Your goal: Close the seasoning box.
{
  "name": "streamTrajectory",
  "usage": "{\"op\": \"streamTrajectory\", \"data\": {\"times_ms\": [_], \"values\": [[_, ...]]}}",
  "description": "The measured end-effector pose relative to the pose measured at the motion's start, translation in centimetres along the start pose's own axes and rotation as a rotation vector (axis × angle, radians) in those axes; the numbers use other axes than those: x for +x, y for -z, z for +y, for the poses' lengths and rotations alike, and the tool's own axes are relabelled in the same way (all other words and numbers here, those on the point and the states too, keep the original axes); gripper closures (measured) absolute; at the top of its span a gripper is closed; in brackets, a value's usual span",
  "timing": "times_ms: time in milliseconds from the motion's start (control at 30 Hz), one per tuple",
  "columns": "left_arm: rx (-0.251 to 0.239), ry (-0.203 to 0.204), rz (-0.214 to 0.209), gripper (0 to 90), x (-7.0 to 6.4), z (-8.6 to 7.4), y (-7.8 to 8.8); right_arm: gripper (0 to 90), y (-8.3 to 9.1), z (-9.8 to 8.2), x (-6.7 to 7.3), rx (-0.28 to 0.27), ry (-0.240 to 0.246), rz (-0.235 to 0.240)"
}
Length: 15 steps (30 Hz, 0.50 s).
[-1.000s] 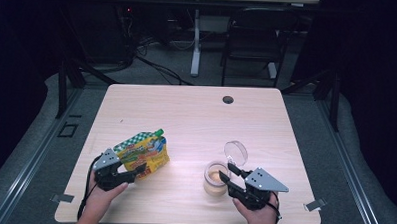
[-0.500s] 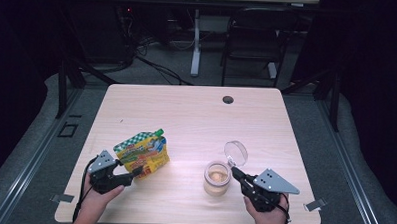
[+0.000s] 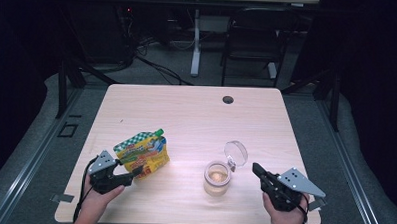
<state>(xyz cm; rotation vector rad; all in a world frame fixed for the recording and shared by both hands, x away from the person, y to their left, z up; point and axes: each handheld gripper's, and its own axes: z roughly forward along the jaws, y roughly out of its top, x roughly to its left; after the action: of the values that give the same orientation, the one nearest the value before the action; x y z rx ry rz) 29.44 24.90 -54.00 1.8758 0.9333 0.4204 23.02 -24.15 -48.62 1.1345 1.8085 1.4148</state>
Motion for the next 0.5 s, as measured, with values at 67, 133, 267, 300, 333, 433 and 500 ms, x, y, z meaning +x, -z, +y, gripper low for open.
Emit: {"op": "streamTrajectory", "data": {"times_ms": [67,133,267,300,333,433,500], "values": [[-0.007,0.002,0.003,37.8,0.0,-0.1,-0.1,90.0,-0.1,-0.1,-0.5,0.003,-0.02,-0.021],[-0.007,0.007,0.005,37.8,0.1,-0.2,0.0,90.0,-0.2,-0.3,-1.0,0.014,-0.031,-0.038],[-0.004,0.005,0.014,37.8,0.1,-0.4,0.4,90.0,-0.8,-0.5,-1.7,0.035,-0.05,-0.068],[-0.008,0.009,0.013,37.8,0.1,-0.4,0.4,90.0,-1.0,-0.5,-1.8,0.04,-0.05,-0.073],[-0.002,0.011,0.016,37.8,0.2,-0.5,0.5,90.0,-1.1,-0.6,-1.9,0.04,-0.057,-0.068],[-0.001,0.013,0.017,37.8,0.2,-0.7,0.6,90.0,-1.7,-0.6,-2.0,0.05,-0.049,-0.07],[0.013,0.007,0.02,37.8,0.2,-0.7,0.7,90.0,-2.2,-0.7,-2.0,0.052,-0.048,-0.07]]}}
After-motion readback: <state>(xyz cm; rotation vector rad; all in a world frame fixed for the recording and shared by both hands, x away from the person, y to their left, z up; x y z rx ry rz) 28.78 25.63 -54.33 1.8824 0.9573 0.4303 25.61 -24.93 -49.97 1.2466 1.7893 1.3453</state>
